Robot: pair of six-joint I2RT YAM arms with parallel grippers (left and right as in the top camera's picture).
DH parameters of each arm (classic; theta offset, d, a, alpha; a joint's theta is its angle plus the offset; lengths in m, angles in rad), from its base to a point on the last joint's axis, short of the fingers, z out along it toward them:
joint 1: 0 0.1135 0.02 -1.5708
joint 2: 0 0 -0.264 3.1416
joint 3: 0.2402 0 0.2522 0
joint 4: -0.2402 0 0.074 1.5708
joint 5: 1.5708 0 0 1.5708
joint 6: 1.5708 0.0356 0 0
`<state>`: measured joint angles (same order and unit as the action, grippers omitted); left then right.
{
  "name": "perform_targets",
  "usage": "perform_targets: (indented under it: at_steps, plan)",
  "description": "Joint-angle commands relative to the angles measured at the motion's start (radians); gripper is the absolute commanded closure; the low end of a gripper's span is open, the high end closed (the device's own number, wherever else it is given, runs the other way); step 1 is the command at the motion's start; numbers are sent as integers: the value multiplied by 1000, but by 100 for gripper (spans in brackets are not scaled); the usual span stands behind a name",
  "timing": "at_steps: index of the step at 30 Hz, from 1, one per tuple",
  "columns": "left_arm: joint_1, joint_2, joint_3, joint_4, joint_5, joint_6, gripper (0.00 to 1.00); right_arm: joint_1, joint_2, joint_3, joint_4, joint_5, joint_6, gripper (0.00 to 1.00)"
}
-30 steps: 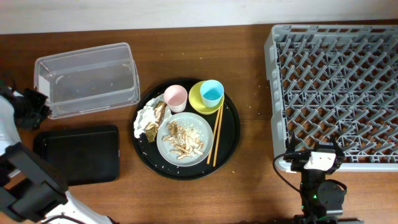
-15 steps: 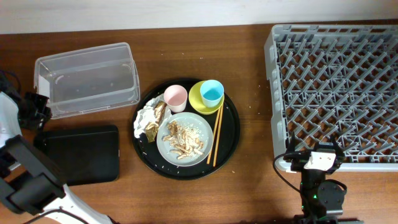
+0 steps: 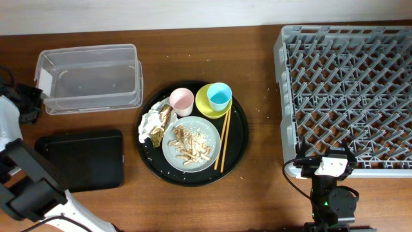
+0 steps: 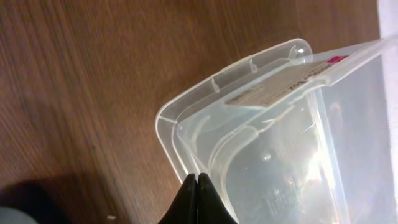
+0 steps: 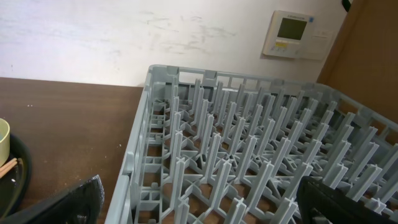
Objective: Sort waste into correct bins and load items into the dishwasher rack
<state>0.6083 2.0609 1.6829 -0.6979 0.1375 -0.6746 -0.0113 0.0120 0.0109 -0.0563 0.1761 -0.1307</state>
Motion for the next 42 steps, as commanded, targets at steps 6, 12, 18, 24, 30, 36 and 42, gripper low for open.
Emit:
perform_targets:
  at_steps: [6,12,18,24,30,36,42]
  plan:
    - [51,-106,40,-9,91,111,91,6,-6,-5,-7,16,4,2]
    - [58,-296,46,-375,513,207,68,6,-6,-5,-8,16,4,2]
    - [-390,-294,2,-674,416,643,41,6,-6,-5,-8,16,4,2]
    - [-779,-292,-177,-432,-131,121,39,6,-6,-5,-8,16,4,2]
    - [-777,-292,-393,-142,-266,56,45,6,-6,-5,-8,16,4,2]
    - [-778,-267,-448,-46,-238,12,46,6,-6,-5,-8,16,4,2]
    - [-778,-198,-448,-28,-194,12,62,6,-6,-5,-8,16,4,2]
